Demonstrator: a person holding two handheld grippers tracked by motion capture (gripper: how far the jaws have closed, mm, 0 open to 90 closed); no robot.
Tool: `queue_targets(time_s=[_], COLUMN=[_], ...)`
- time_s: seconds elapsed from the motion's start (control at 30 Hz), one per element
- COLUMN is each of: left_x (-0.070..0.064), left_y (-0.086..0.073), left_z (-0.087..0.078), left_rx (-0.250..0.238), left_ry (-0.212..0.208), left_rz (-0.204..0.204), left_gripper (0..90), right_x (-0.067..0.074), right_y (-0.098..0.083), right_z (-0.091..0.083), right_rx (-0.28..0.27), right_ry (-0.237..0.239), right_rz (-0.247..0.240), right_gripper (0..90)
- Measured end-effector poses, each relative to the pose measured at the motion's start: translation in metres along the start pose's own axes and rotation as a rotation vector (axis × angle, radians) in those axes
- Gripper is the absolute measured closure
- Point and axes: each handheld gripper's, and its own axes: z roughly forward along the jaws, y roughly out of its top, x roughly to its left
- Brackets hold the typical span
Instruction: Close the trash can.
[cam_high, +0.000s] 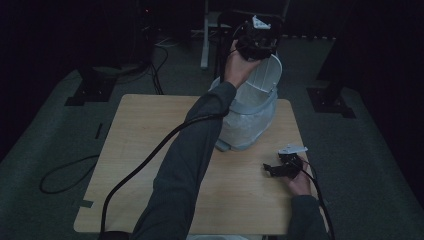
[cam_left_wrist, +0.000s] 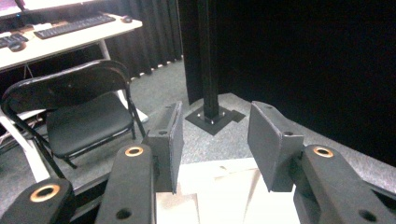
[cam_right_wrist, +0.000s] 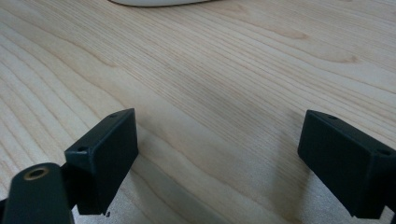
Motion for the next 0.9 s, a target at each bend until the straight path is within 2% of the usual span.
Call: queue_targets(time_s=[0.13, 0.23, 0.27, 0.33, 0.53, 0.7, 0.9], left_x=[0.001, 0.001, 0.002, 0.004, 0.008, 0.007, 0.016], left_y=[-0.001, -0.008, -0.011, -0.017, -0.036, -0.055, -0.085], left_z=[-0.003, 0.0, -0.002, -0.008, -0.029, -0.046, -0.058], left_rx=[0.025, 0.077, 0.07, 0.067, 0.088, 0.111, 0.098], left_ry=[-0.002, 0.011, 0.004, -0.006, -0.034, -0.075, -0.145], left_rz=[0.002, 0.037, 0.025, 0.005, 0.0, 0.004, -0.065], left_gripper=[58.3, 60.2, 60.5, 60.5, 60.5, 63.5, 71.5], right_x=[0.0, 0.0, 0.0, 0.0, 0.0, 0.0, 0.0], right_y=[0.0, 0.0, 0.0, 0.0, 0.001, 0.001, 0.001], right_z=[0.0, 0.0, 0.0, 0.0, 0.001, 0.001, 0.002], right_rx=[0.0, 0.0, 0.0, 0.0, -0.001, -0.003, -0.002], right_ry=[0.0, 0.0, -0.001, 0.001, 0.004, 0.003, 0.004], right_rz=[0.0, -0.001, -0.001, 0.0, -0.004, -0.005, -0.008], right_gripper=[11.3, 11.3, 11.3, 11.3, 11.3, 11.3, 11.3])
